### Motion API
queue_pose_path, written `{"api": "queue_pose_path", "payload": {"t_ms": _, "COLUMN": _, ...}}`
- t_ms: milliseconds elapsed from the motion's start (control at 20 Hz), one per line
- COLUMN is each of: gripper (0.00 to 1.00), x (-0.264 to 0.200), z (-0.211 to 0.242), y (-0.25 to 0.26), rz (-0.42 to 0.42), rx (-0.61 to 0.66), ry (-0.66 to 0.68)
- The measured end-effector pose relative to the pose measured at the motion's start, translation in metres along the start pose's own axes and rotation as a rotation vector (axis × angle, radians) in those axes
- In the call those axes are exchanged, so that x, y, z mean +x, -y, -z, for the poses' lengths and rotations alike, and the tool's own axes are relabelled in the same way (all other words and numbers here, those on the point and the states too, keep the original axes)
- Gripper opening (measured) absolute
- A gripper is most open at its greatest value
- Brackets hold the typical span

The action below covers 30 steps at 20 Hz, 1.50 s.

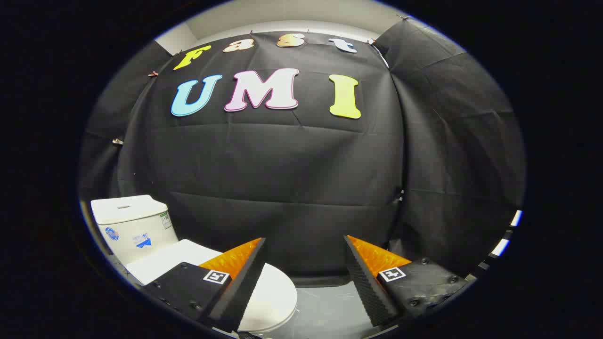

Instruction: Open the toilet lid.

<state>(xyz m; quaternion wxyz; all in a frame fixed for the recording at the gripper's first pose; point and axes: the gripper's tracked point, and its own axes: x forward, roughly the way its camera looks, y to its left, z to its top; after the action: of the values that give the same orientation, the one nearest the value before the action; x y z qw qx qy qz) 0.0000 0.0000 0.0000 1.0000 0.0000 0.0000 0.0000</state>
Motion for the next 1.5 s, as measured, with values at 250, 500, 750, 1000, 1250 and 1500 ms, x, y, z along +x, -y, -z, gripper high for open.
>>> {"api": "queue_pose_path", "payload": {"t_ms": 250, "gripper": 0.99, "x": 0.000, "z": 0.002, "y": -0.003, "rz": -0.010, "rx": -0.017, "ry": -0.006}}
{"api": "queue_pose_path", "payload": {"t_ms": 500, "gripper": 0.98, "x": 0.000, "z": -0.001, "y": -0.008, "rz": -0.024, "rx": -0.041, "ry": 0.002}}
{"api": "queue_pose_path", "payload": {"t_ms": 750, "gripper": 0.98, "x": -0.001, "z": -0.002, "y": -0.009, "rz": -0.030, "rx": -0.052, "ry": 0.009}}
{"api": "queue_pose_path", "payload": {"t_ms": 1000, "gripper": 0.98, "x": -0.002, "z": -0.001, "y": -0.009, "rz": -0.030, "rx": -0.049, "ry": 0.004}}
{"api": "queue_pose_path", "payload": {"t_ms": 1250, "gripper": 0.98, "x": 0.000, "z": -0.002, "y": -0.010, "rz": -0.032, "rx": -0.048, "ry": 0.001}}
{"api": "queue_pose_path", "payload": {"t_ms": 1500, "gripper": 0.98, "x": -0.001, "z": 0.000, "y": -0.011, "rz": -0.036, "rx": -0.051, "ry": -0.002}}
